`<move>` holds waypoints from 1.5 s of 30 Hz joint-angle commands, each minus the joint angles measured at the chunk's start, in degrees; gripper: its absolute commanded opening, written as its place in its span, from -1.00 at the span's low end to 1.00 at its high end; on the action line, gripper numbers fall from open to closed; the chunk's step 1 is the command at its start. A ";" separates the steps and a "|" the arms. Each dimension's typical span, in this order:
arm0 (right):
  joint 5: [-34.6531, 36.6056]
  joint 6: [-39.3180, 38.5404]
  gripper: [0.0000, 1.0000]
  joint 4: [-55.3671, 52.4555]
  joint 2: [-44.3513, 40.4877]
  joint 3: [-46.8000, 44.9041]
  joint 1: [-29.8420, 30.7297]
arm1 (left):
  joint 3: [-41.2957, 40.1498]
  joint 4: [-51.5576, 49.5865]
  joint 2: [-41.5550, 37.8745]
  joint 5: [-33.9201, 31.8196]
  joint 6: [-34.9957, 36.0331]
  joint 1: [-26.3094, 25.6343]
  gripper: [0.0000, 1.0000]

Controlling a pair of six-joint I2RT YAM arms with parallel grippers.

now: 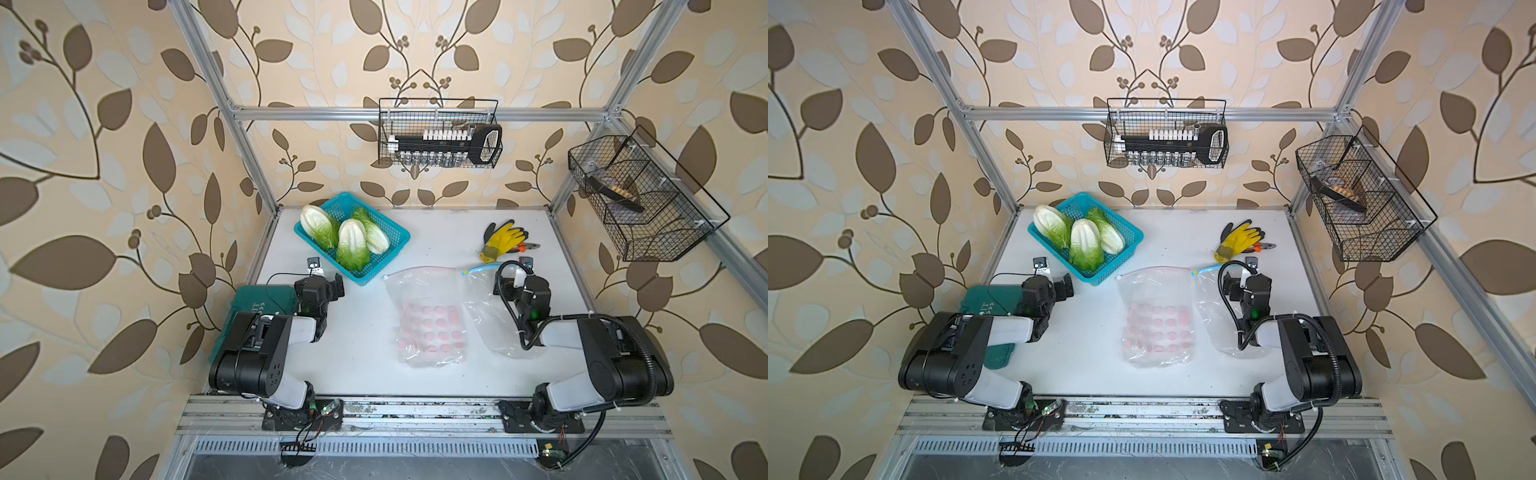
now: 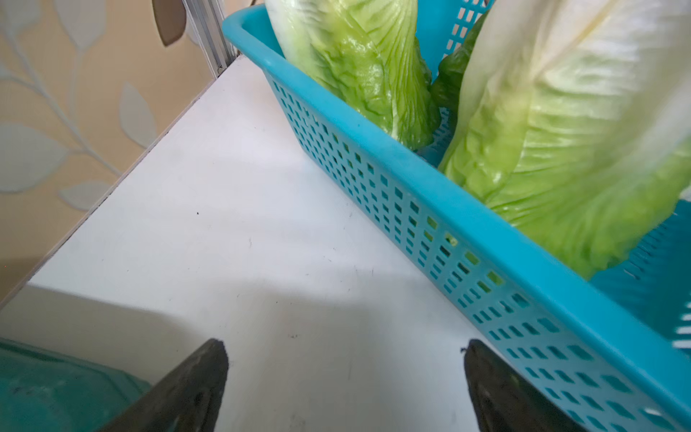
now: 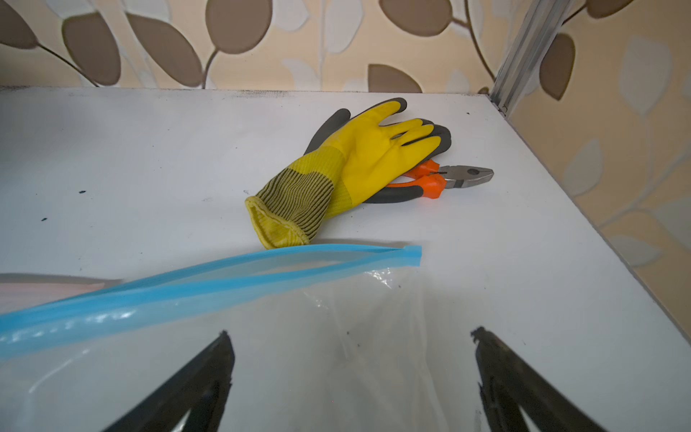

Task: Put the chinese cabbages into a zipper bag and zip it
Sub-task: Pick up the Chinese cabbage from the basket.

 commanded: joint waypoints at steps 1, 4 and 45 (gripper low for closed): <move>0.17 0.49 0.99 0.03 0.40 1.09 0.03 | 0.04 0.36 -0.31 -0.66 0.46 0.66 0.98; 0.21 0.46 0.99 0.00 0.40 1.08 0.04 | 0.04 0.44 -0.20 -0.57 0.50 0.73 0.98; 9.44 33.58 0.99 -67.87 -24.13 30.60 9.87 | 14.64 -44.17 -31.43 -17.20 -14.55 -9.06 0.98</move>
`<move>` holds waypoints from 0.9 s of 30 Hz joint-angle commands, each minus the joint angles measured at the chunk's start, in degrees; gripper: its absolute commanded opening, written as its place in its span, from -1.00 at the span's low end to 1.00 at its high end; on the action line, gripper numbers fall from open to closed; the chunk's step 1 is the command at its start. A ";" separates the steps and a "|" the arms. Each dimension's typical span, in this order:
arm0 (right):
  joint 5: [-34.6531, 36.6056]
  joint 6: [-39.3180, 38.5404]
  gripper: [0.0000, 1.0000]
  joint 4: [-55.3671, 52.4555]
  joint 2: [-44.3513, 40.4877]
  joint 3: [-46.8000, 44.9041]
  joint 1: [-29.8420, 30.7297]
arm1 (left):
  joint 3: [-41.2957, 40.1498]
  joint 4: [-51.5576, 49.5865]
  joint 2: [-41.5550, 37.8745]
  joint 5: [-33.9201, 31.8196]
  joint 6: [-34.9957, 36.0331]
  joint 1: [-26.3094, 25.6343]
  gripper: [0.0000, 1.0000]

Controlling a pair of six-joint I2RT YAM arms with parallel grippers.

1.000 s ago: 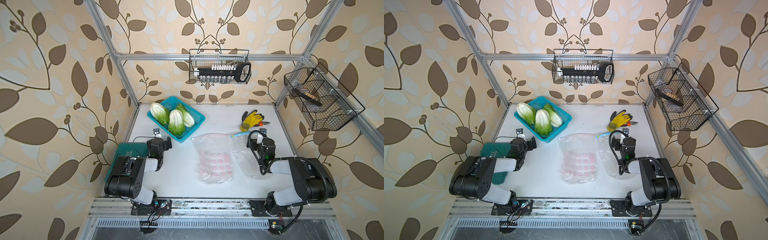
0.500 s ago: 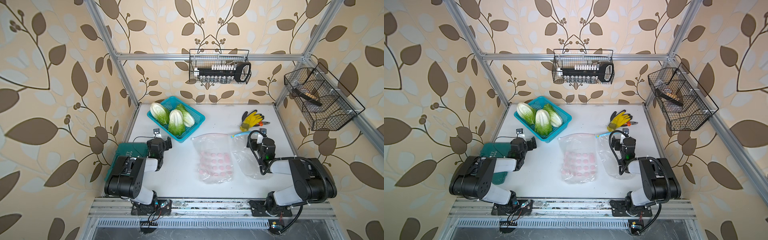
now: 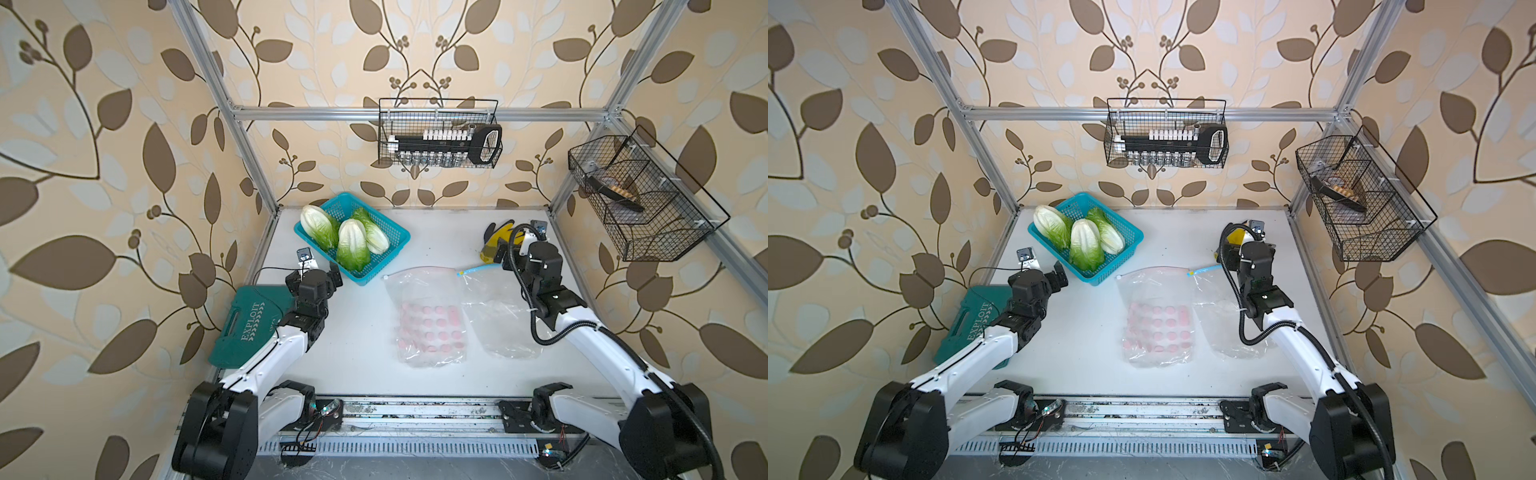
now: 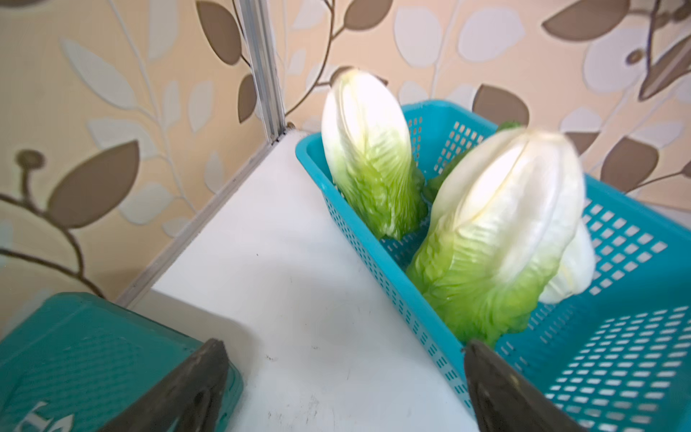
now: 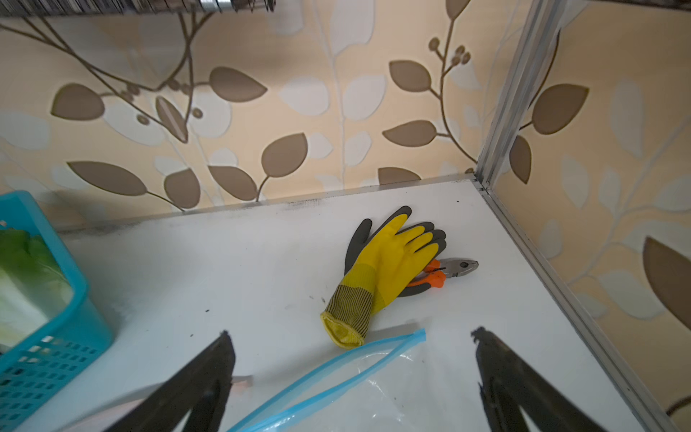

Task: Put the chinese cabbages into a zipper bag and zip it
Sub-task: Pick up the Chinese cabbage from the basket.

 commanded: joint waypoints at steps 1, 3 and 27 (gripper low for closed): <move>-8.07 16.49 0.99 -20.23 -1.44 4.38 -1.61 | 8.64 -16.69 -4.37 -1.45 -8.34 -1.06 0.98; -18.98 16.77 0.87 -21.98 -2.15 5.48 -2.79 | 16.26 -26.66 -4.91 4.75 -15.30 -0.93 0.98; -24.43 19.89 0.77 -31.36 16.87 4.90 22.09 | 22.52 -39.29 14.28 37.19 -25.34 -32.75 0.98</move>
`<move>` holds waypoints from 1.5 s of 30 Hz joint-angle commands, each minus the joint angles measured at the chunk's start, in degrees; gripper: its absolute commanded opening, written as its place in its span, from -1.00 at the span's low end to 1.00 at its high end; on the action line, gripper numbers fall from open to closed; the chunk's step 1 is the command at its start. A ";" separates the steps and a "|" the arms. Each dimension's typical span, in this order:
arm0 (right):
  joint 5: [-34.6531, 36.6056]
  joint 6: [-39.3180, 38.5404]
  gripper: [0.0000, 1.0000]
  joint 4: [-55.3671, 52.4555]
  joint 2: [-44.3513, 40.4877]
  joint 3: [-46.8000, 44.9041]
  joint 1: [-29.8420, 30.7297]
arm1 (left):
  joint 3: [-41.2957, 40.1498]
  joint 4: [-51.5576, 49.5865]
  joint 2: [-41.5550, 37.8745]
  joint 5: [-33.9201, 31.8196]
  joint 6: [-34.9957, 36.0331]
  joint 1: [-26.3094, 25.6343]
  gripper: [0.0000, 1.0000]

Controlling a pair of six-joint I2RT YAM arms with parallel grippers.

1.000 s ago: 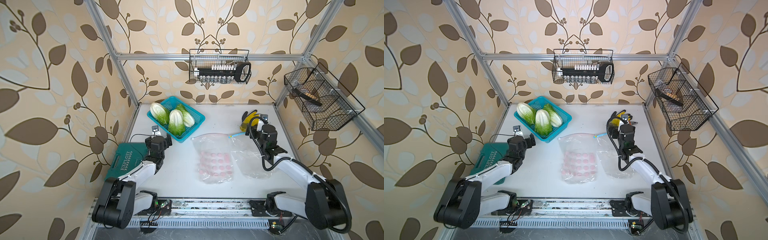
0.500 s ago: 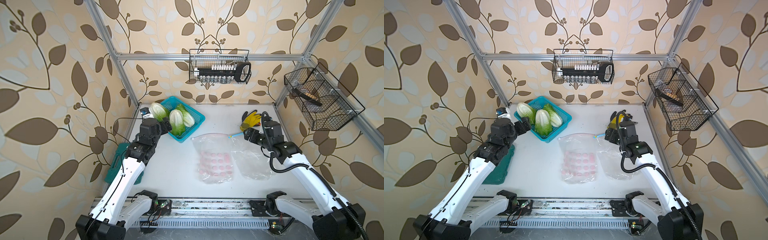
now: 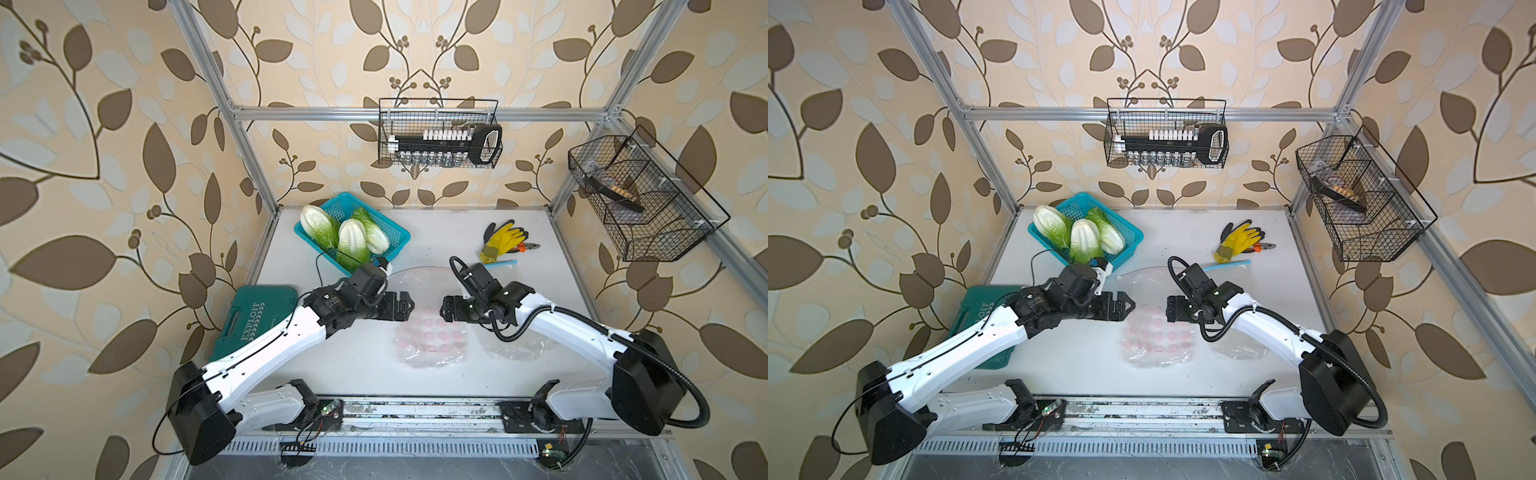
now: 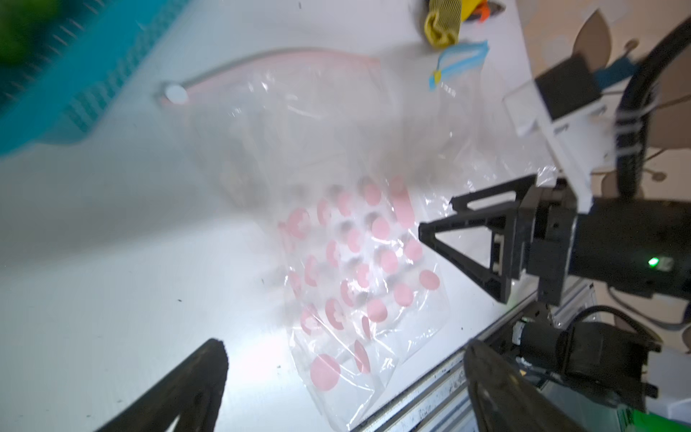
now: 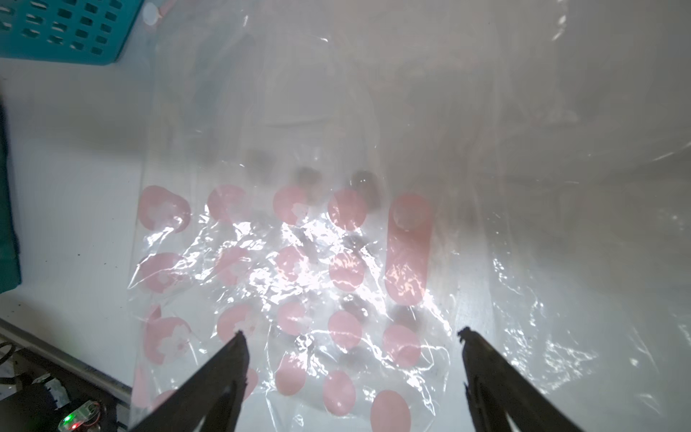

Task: Put the chinese cabbages into a zipper bag and zip it
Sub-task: Pick up the Chinese cabbage from the basket.

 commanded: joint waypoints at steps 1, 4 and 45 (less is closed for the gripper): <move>-2.19 0.05 0.77 1.68 0.33 0.20 -1.59 | -1.39 4.96 5.78 1.96 -2.95 -1.34 0.98; -4.42 -0.86 0.77 1.96 -0.20 -0.64 -4.51 | -0.12 7.33 12.97 2.17 -1.26 -1.43 0.98; -50.33 15.18 0.31 43.96 -8.49 -3.50 -22.48 | 5.63 6.61 -7.89 38.93 28.97 11.18 -0.69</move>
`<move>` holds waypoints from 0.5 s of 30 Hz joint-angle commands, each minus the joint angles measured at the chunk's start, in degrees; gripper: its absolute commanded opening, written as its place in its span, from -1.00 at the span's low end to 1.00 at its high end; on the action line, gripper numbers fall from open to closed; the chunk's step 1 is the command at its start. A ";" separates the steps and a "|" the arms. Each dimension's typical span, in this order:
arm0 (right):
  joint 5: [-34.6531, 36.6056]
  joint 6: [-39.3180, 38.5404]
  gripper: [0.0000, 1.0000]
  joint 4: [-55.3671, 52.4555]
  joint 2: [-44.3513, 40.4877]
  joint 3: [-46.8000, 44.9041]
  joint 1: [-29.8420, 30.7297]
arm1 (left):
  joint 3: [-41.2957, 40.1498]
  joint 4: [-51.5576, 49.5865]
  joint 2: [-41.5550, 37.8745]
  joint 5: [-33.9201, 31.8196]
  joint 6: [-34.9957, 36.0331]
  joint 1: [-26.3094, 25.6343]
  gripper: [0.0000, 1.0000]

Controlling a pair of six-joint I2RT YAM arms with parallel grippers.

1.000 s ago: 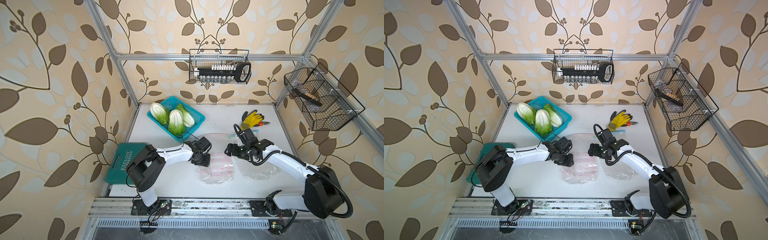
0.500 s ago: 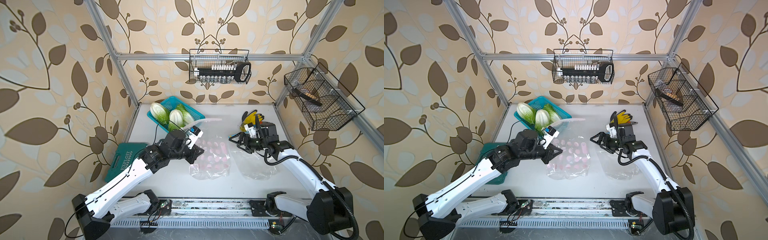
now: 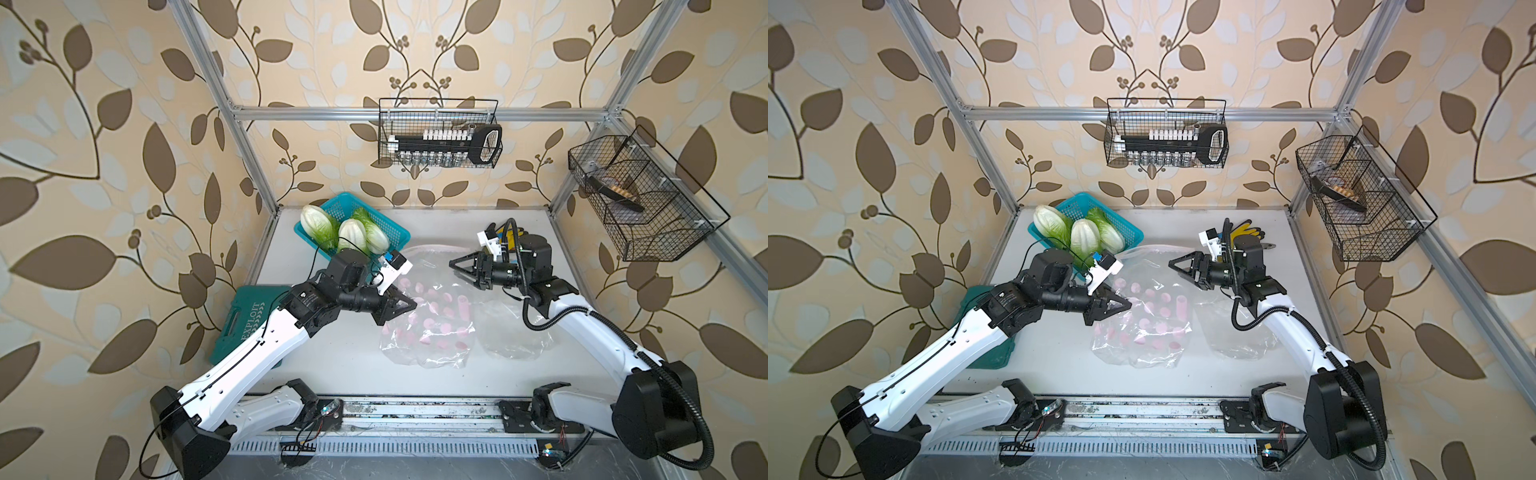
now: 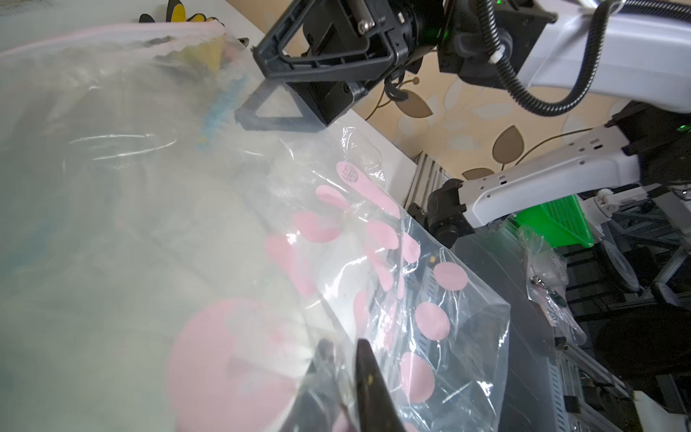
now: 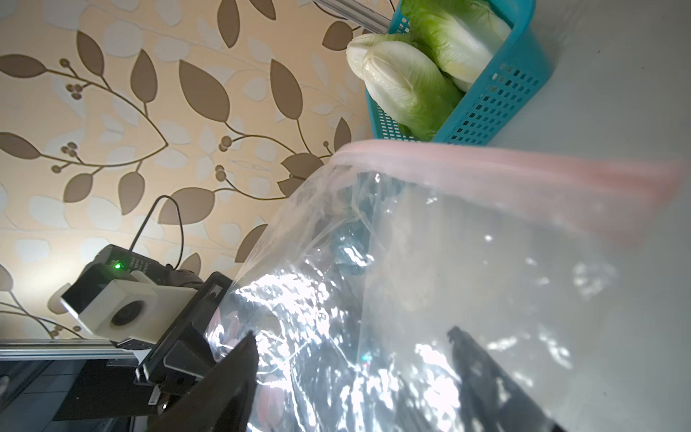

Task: Put the chinese cabbages into a zipper bag and zip it
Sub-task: Pick up the Chinese cabbage from the basket.

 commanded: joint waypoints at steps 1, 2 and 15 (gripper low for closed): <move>1.22 2.77 0.14 9.27 -0.50 -0.78 0.14 | -0.31 3.21 0.87 7.20 -1.06 2.42 -0.67; 2.17 3.52 0.02 11.19 -0.89 -1.49 0.26 | -0.06 2.51 1.49 7.47 -0.85 2.74 -0.65; 31.70 -15.53 -0.96 8.74 -10.83 -2.56 7.12 | 8.39 -11.56 7.99 -2.40 -9.86 12.38 0.36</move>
